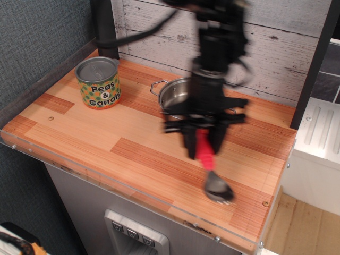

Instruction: Move the red spoon on the table from bottom right to left side

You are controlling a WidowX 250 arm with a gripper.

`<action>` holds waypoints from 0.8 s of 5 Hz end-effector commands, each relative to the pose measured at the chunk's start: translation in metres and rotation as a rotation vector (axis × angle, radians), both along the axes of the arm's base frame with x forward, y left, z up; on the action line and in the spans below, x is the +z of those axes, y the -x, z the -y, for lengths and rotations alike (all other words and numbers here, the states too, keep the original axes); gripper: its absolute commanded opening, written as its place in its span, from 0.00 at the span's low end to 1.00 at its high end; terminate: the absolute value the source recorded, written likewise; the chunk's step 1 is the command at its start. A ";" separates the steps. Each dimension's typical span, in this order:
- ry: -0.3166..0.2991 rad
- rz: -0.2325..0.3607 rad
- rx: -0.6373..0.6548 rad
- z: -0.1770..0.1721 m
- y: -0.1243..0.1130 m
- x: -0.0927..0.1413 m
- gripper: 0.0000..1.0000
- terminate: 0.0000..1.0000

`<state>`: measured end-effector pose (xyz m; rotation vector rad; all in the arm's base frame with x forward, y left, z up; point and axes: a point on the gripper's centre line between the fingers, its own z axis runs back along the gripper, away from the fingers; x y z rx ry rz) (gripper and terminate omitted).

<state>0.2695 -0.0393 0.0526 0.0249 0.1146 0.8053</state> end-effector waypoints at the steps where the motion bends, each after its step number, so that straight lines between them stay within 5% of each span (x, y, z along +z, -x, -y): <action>1: -0.056 0.076 0.217 -0.049 0.002 0.013 0.00 0.00; 4: -0.134 0.186 0.587 -0.118 0.035 -0.004 0.00 0.00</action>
